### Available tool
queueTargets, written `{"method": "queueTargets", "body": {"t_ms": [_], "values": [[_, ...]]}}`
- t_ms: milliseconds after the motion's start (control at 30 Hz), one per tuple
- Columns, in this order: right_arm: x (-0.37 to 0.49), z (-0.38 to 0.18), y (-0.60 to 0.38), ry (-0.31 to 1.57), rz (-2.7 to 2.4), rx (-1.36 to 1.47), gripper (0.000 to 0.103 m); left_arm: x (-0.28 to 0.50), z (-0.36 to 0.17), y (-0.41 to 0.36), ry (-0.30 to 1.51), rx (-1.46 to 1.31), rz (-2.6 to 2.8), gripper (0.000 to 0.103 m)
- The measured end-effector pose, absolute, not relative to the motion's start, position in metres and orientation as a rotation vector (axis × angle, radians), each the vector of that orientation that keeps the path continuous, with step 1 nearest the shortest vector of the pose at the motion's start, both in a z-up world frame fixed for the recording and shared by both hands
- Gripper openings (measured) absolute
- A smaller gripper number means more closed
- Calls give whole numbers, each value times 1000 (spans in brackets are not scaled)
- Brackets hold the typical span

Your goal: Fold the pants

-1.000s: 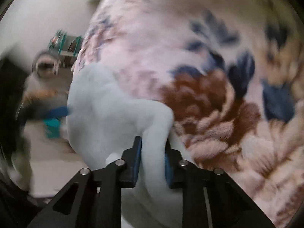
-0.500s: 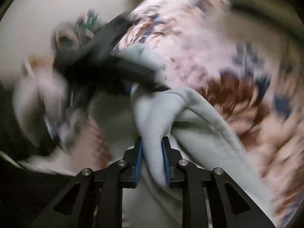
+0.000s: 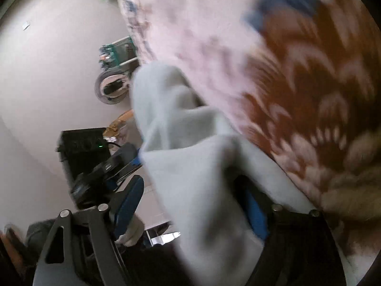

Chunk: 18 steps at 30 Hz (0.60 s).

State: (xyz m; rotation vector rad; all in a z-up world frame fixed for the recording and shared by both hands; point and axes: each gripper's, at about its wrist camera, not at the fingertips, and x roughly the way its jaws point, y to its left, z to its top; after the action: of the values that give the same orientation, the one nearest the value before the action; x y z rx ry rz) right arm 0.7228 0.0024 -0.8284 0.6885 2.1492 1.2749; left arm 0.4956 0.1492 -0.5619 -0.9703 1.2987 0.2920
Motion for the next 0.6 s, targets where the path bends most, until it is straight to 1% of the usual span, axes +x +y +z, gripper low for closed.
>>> {"method": "queueTargets", "body": {"t_ms": [33,100,233,333,367,400,433,533,567,600], "values": [[726,-822,1,2135,1284,663,75,494,-563,153,1304,-947,302,46],[729,-807,-7,2129,1307,627,75,492,-569,161,1313,-942,311,46],[711,-816,-1,2242,1283,578,75,493,-581,158,1359,-869,297,46],[707,-839,15,2287,1192,643,75,493,-583,149,1405,-766,278,46],[707,-849,22,2299,1147,686,68,493,-587,147,1420,-731,274,46],[709,-855,27,2296,1110,750,56,492,-593,146,1441,-701,286,46],[711,-856,26,2280,1071,796,34,490,-600,148,1465,-695,293,46],[738,-848,-11,2142,920,1079,25,480,-617,162,1473,-803,289,46],[749,-842,-31,2081,883,1179,24,480,-617,163,1470,-812,281,46],[757,-837,-46,2044,856,1222,24,480,-618,164,1469,-815,272,46]]}}
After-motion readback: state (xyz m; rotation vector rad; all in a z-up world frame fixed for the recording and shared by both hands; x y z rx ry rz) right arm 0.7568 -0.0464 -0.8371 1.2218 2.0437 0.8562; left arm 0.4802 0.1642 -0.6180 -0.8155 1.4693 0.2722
